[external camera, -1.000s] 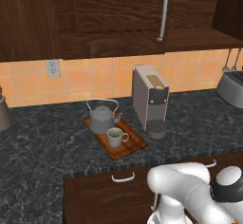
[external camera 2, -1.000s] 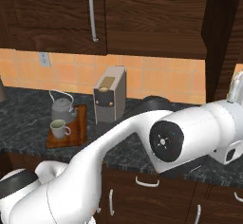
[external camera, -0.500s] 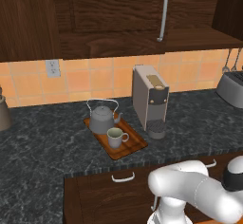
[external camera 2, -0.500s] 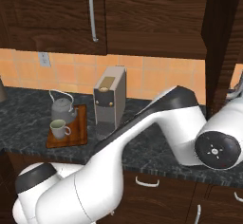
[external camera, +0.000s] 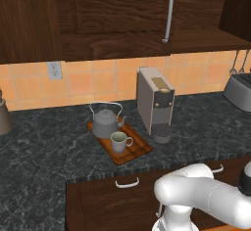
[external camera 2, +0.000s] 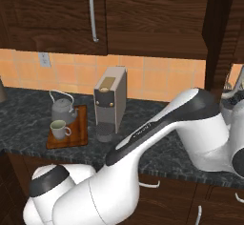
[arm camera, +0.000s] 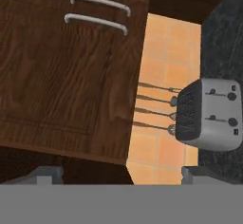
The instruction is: Pick the kettle from the counter and place it on the tray. Then pick the mug from the cabinet and place it on the tray. Then close the cabinet doors.
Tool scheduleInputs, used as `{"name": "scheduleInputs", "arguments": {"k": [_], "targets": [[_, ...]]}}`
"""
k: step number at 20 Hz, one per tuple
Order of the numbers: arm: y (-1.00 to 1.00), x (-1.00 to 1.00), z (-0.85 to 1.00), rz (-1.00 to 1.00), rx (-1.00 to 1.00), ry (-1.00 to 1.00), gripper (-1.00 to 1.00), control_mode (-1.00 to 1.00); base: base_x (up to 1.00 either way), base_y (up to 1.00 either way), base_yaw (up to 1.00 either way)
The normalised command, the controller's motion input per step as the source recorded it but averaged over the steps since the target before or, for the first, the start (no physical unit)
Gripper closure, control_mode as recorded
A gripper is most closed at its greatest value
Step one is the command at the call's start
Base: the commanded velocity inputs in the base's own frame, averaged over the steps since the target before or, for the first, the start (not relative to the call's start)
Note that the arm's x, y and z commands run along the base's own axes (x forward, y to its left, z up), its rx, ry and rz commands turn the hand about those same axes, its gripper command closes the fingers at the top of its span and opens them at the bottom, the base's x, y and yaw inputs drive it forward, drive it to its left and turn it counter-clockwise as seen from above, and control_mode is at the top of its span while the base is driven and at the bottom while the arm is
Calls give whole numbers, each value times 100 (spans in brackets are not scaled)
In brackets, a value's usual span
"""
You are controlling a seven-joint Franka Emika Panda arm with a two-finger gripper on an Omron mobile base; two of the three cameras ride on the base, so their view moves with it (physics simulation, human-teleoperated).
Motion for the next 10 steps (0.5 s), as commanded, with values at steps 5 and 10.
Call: {"name": "scheduleInputs", "arguments": {"k": [5,10], "targets": [[49,14,-1,18,-20,0,-100,-100,0,0,0],[57,30,0,14,-17,0,-100,-100,0,0,0]]}}
